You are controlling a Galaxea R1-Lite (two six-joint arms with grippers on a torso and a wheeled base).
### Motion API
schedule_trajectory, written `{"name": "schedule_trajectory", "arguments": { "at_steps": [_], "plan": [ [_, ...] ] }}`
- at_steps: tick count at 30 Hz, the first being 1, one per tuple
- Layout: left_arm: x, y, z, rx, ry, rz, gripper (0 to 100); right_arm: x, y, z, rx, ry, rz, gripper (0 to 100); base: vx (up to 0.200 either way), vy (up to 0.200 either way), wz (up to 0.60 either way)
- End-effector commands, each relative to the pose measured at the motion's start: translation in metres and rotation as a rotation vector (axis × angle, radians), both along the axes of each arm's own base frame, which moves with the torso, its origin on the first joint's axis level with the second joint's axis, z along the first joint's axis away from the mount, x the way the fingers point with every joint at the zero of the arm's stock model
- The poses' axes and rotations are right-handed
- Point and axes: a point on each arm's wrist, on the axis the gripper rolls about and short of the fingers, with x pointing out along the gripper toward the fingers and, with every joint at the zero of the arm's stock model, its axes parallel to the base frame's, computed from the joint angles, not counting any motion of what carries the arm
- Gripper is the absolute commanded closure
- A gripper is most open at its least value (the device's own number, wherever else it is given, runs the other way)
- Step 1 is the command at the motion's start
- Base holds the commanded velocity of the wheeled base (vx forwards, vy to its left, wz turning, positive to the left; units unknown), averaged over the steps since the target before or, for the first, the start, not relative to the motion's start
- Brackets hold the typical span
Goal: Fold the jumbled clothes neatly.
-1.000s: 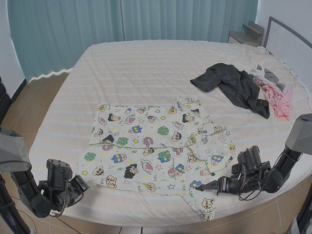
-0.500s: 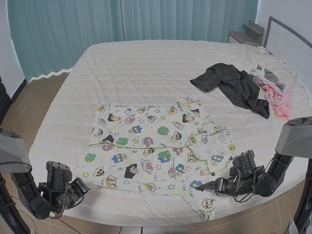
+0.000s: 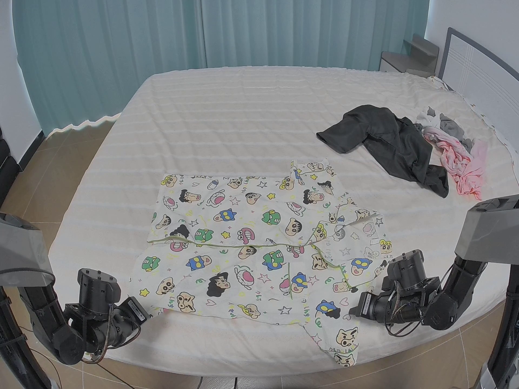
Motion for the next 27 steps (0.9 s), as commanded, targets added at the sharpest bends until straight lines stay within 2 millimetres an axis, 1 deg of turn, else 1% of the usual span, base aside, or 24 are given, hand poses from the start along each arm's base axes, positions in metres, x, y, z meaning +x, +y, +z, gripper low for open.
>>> {"name": "schedule_trajectory", "arguments": {
  "at_steps": [1,3,4,5,6,7,10,13,22,27],
  "plan": [
    [0.001,0.0,-0.002,-0.002,0.006,0.003,100,-0.005,-0.004,0.007,0.01,-0.007,-0.013,100,0.0,0.0,0.0],
    [0.0,0.0,-0.002,-0.002,0.007,0.001,100,-0.005,-0.004,0.009,0.013,-0.009,-0.013,100,0.0,0.0,0.0],
    [0.0,0.0,-0.002,-0.001,0.006,0.001,100,-0.01,-0.006,0.016,0.016,-0.024,-0.014,100,0.0,0.0,0.0],
    [0.0,0.0,-0.002,-0.001,0.006,0.001,100,-0.01,-0.006,0.016,0.016,-0.024,-0.014,100,0.0,0.0,0.0],
    [0.0,0.0,-0.002,-0.001,0.006,0.001,100,-0.016,-0.008,0.025,0.015,-0.047,-0.014,100,0.0,0.0,0.0],
    [0.0,0.0,-0.001,-0.001,0.004,0.001,100,-0.018,-0.009,0.029,0.015,-0.06,-0.015,100,0.0,0.0,0.0],
    [0.0,0.0,-0.001,-0.002,0.001,0.001,100,-0.021,-0.012,0.038,0.021,-0.082,-0.021,100,0.0,0.0,0.0],
    [0.0,-0.001,-0.001,-0.002,0.003,-0.001,100,-0.021,-0.016,0.042,0.017,-0.097,-0.033,100,0.0,0.0,0.0],
    [0.001,-0.001,0.001,-0.008,-0.021,0.001,100,-0.031,-0.021,0.052,-0.01,-0.143,0.007,100,0.0,0.0,0.0],
    [0.001,-0.001,0.002,-0.013,-0.041,0.002,100,-0.037,-0.023,0.054,-0.035,-0.129,0.026,100,0.0,0.0,0.0]
  ]
}}
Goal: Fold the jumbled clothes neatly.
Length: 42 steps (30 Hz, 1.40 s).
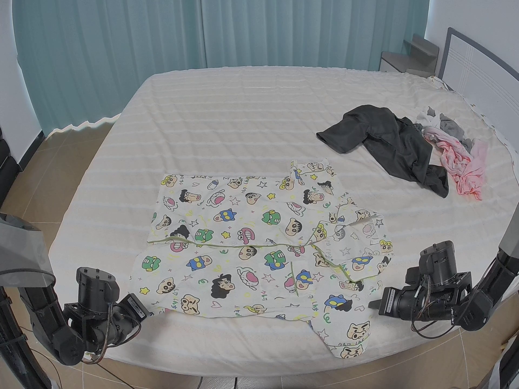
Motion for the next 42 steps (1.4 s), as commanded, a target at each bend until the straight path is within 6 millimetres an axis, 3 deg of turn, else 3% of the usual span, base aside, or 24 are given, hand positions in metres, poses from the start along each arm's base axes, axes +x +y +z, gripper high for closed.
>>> {"name": "schedule_trajectory", "arguments": {
  "at_steps": [1,11,24,30,36,37,42],
  "plan": [
    [-0.001,0.0,-0.001,0.001,0.0,0.001,100,-0.003,-0.001,0.007,0.001,-0.02,0.006,100,0.0,0.0,0.0],
    [0.001,0.002,0.005,-0.013,-0.07,0.014,100,-0.003,-0.008,0.014,-0.016,-0.046,0.004,100,0.0,0.0,0.0],
    [-0.005,0.003,0.002,-0.01,-0.05,0.004,100,-0.006,-0.009,0.009,-0.054,-0.02,0.031,100,0.0,0.0,0.0],
    [-0.005,0.003,-0.015,0.023,0.033,0.0,100,-0.004,-0.013,0.004,-0.079,0.017,0.026,100,0.0,0.0,0.0],
    [-0.005,0.003,-0.021,0.026,0.057,0.001,100,-0.002,-0.013,-0.006,-0.102,0.043,0.039,100,0.0,0.0,0.0],
    [-0.004,0.003,-0.02,0.024,0.055,0.0,100,-0.002,-0.013,-0.008,-0.105,0.052,0.039,0,0.0,0.0,0.0],
    [-0.004,0.003,-0.02,0.022,0.055,0.002,100,0.0,-0.017,-0.008,-0.106,0.05,0.023,0,0.0,0.0,0.0]
  ]
}}
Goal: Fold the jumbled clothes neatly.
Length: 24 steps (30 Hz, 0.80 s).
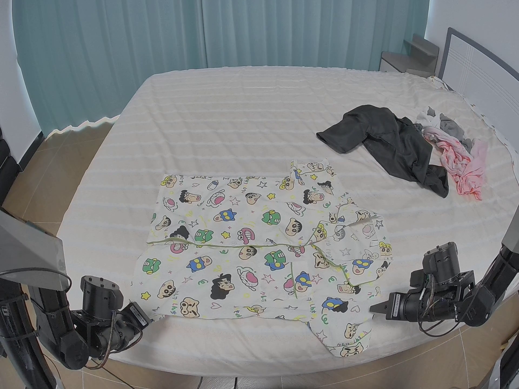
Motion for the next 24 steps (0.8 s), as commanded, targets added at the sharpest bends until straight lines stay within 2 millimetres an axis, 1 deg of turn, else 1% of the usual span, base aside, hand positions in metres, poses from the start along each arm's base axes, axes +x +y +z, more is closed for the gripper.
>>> {"name": "schedule_trajectory", "arguments": {
  "at_steps": [1,3,6,12,13,18,19,22,24],
  "plan": [
    [0.0,0.0,-0.002,0.002,0.012,0.002,100,0.002,-0.005,-0.002,-0.003,0.005,-0.021,0,0.0,0.0,0.0],
    [0.0,0.0,-0.002,0.002,0.012,0.002,100,0.006,-0.011,0.001,-0.005,-0.015,-0.04,0,0.0,0.0,0.0],
    [-0.001,0.0,-0.001,0.002,0.007,-0.003,100,0.017,-0.019,0.007,0.009,-0.06,-0.08,0,0.0,0.0,0.0],
    [-0.002,0.0,-0.002,-0.005,0.017,-0.011,100,0.016,-0.017,0.008,0.008,-0.067,-0.074,0,0.0,0.0,0.0],
    [-0.002,0.0,-0.002,-0.007,0.016,-0.012,0,0.016,-0.017,0.009,0.008,-0.07,-0.073,0,0.0,0.0,0.0],
    [-0.002,0.003,0.0,0.002,0.01,-0.011,0,0.014,-0.017,0.014,0.009,-0.087,-0.077,0,0.0,0.0,0.0],
    [-0.004,0.004,0.0,0.029,0.016,-0.03,0,0.015,-0.018,0.015,0.01,-0.095,-0.081,0,0.0,0.0,0.0],
    [-0.008,0.007,-0.001,0.089,0.026,-0.066,0,0.019,-0.02,0.015,0.014,-0.099,-0.096,0,0.0,0.0,0.0],
    [-0.006,0.01,0.002,0.091,0.002,-0.042,0,0.024,-0.024,0.017,0.02,-0.115,-0.116,0,0.0,0.0,0.0]
  ]
}}
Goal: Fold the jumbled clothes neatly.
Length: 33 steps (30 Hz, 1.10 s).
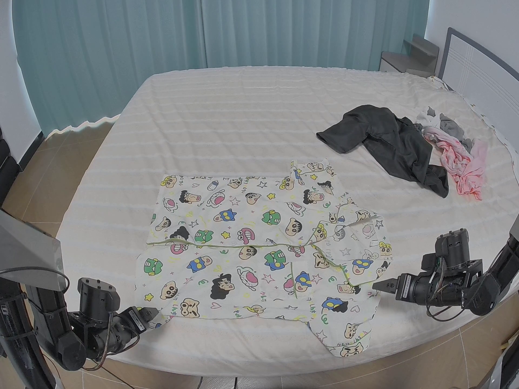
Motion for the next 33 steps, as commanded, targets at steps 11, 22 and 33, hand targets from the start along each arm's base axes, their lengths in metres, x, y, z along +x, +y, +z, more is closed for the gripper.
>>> {"name": "schedule_trajectory", "arguments": {
  "at_steps": [11,22,33],
  "plan": [
    [0.005,0.035,0.021,-0.41,-0.072,-0.043,0,0.077,-0.03,-0.012,0.012,-0.136,-0.161,0,0.0,0.0,0.0],
    [-0.002,0.065,0.035,-0.718,-0.102,-0.134,0,0.154,-0.018,-0.033,-0.024,-0.208,-0.195,0,0.0,0.0,0.0],
    [-0.003,0.065,0.035,-0.719,-0.091,-0.131,0,0.16,-0.01,-0.045,-0.03,-0.143,-0.172,0,0.0,0.0,0.0]
  ]
}}
